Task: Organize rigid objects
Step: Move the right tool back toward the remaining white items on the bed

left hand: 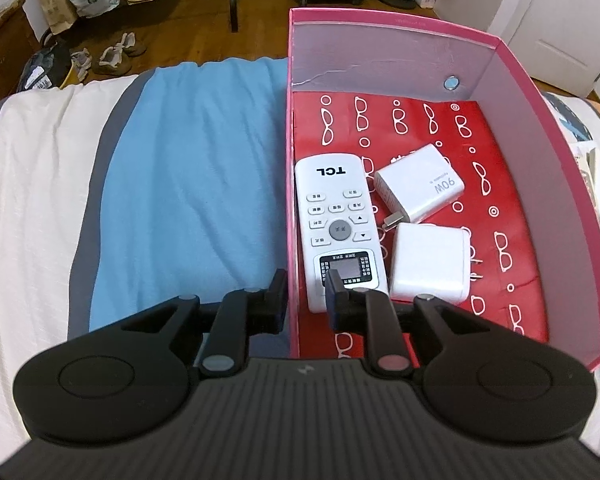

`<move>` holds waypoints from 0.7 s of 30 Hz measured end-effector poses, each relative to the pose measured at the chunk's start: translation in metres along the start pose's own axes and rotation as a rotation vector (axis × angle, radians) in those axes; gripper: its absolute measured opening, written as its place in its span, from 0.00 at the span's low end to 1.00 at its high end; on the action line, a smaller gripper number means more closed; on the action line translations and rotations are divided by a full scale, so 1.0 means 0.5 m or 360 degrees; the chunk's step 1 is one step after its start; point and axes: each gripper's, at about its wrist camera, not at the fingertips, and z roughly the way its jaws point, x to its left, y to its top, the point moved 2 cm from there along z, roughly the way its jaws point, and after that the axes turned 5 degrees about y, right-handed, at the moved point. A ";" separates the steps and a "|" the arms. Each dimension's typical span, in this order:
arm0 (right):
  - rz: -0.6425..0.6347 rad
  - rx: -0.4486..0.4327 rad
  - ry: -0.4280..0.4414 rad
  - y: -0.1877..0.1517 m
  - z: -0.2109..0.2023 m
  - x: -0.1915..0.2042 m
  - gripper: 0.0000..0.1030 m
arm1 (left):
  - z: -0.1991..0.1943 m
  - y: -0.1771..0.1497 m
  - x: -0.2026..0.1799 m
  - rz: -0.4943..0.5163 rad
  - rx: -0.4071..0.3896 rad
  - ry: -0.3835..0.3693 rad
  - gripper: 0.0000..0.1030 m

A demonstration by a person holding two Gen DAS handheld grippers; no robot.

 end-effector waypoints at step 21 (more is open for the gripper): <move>0.0498 0.0030 -0.0448 -0.077 0.047 -0.238 0.47 | -0.002 0.000 0.024 -0.0086 -0.0081 -0.0034 0.03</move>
